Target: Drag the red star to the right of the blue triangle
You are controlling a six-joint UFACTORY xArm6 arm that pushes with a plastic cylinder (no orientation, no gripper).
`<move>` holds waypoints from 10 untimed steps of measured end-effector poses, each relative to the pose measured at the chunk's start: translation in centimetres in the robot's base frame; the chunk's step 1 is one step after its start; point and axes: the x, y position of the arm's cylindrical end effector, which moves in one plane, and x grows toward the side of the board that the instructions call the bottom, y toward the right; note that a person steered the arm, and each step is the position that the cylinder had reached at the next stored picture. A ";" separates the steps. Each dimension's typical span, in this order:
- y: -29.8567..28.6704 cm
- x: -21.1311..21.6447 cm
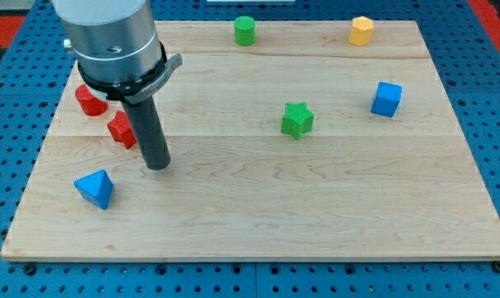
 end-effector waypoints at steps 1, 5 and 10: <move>1.7 -2.5; -6.3 -6.9; -4.6 -4.0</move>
